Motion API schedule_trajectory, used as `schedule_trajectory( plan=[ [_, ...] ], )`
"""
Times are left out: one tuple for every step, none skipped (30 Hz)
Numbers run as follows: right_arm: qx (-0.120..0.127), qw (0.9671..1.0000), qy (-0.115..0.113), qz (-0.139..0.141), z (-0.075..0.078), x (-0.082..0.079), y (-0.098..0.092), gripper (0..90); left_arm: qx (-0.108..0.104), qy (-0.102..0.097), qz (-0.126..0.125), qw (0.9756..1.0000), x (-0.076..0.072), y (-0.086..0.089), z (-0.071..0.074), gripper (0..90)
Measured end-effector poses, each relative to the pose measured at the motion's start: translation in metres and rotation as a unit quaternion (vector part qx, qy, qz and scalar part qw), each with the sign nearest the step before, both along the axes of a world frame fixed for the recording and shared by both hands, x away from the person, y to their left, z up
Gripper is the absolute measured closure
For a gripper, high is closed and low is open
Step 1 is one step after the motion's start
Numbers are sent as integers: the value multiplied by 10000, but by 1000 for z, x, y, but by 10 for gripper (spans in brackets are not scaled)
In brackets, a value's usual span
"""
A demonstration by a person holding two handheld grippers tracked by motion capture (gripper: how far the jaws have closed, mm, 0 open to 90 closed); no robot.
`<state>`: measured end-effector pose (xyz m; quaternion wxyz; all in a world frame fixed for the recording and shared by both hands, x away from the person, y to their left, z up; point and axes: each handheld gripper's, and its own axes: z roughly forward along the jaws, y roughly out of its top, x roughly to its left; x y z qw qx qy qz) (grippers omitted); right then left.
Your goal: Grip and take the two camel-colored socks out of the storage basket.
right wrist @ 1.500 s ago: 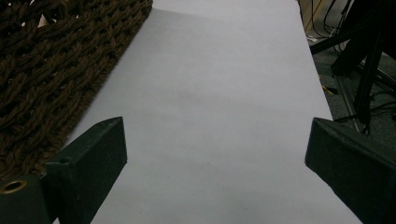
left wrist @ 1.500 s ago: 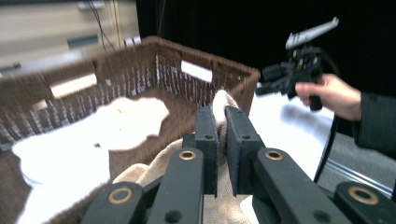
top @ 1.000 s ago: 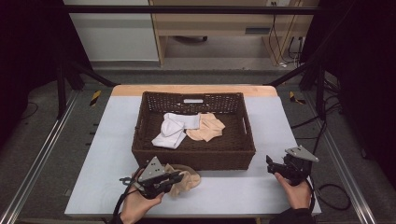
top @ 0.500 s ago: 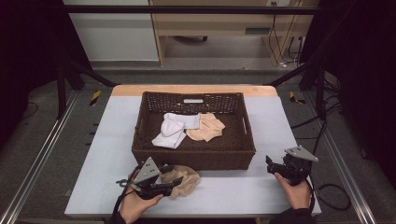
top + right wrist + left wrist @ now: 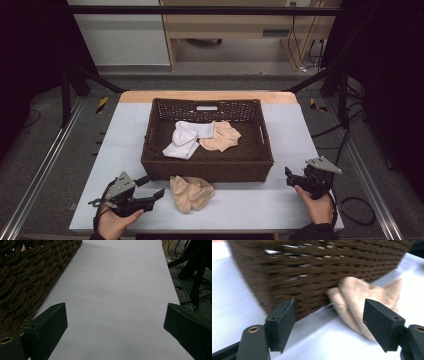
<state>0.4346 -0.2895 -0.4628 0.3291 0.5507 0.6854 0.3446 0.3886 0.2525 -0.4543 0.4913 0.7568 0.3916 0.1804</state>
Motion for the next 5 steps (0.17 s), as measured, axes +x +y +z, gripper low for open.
schedule_trajectory(
  plan=[
    [4, 10000, -5, -3, 0, 0, 0, 52, 1, -26, 87, 10000, 0, 4, 0, 246],
    [7, 10000, -4, -6, 0, 0, 0, 52, 2, -47, 162, 9999, 1, 6, 0, 240],
    [-4, 10000, 0, 0, 0, 0, 0, 52, -12, -70, 256, 9996, 2, 9, 0, 233],
    [-7, 10000, 9, 0, 0, 0, 0, 52, -16, -84, 313, 9995, 3, 12, 1, 229],
    [4, 10000, 12, 2, 0, 0, 0, 52, -62, -88, 364, 9993, 4, 15, 1, 227]
  ],
)
